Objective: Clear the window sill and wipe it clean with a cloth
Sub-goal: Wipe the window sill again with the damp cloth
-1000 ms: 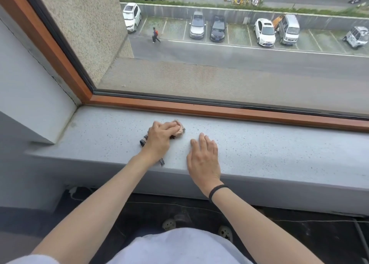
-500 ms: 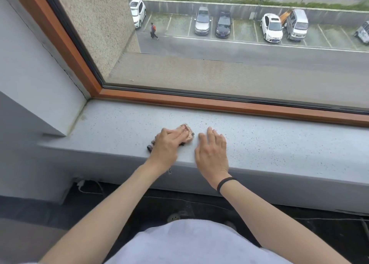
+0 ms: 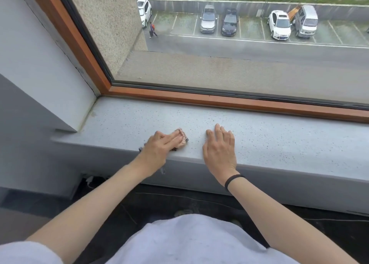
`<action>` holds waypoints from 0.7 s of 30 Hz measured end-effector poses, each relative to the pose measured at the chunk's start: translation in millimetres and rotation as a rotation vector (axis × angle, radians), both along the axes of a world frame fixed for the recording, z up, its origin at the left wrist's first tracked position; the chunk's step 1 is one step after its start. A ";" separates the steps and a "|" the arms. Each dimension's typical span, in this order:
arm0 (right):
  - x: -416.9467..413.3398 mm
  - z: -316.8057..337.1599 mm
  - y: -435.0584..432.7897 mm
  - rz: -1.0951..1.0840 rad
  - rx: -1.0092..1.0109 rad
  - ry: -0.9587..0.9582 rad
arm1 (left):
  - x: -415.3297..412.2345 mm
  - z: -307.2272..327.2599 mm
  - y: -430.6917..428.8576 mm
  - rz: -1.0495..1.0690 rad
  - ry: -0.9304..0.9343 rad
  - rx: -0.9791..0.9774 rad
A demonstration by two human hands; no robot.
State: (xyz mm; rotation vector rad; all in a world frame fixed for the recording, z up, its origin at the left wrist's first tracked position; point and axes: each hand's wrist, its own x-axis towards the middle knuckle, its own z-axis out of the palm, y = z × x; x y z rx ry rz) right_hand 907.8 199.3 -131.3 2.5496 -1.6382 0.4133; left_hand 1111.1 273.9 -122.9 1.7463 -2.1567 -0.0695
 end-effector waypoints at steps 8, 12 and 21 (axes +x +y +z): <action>0.9 2.6 0.7 0.005 0.019 -0.021 | 19.8 4.8 -46.0 0.621 0.100 -0.078; 0.1 6.7 1.4 0.007 0.054 -0.183 | -38.2 -3.5 -44.9 0.118 0.069 -0.109; -32.2 19.4 13.3 0.069 0.003 -0.262 | -47.6 -5.9 -137.9 0.035 0.151 0.059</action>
